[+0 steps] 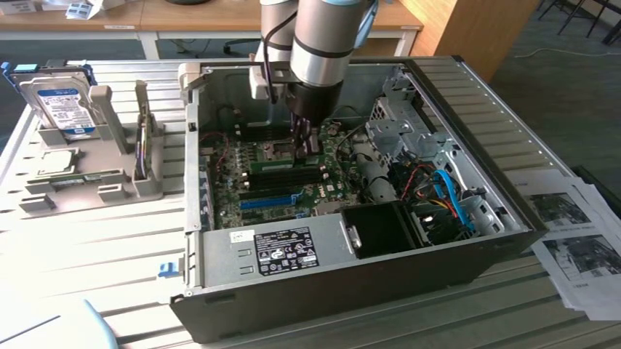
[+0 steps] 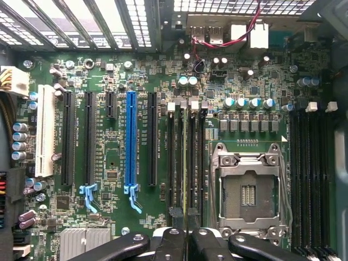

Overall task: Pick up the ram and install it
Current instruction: 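Insert the ram into the slot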

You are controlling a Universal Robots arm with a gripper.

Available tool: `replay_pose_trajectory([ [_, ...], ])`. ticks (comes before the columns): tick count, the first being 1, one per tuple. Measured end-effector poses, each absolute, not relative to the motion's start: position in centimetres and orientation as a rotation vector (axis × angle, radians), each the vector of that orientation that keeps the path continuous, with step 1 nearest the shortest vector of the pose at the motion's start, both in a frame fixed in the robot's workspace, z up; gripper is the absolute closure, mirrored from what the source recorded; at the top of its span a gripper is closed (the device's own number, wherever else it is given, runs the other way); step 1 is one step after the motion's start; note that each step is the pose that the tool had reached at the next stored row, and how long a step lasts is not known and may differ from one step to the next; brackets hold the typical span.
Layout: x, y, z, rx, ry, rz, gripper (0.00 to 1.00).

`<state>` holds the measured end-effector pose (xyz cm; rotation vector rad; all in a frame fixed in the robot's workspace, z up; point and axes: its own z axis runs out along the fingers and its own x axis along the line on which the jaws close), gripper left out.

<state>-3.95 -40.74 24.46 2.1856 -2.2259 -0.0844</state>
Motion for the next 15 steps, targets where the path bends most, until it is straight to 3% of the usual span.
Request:
replay_pose_trajectory([
  [15,-3.95,-41.41,24.46,2.186,-2.226,-0.084,0.89],
])
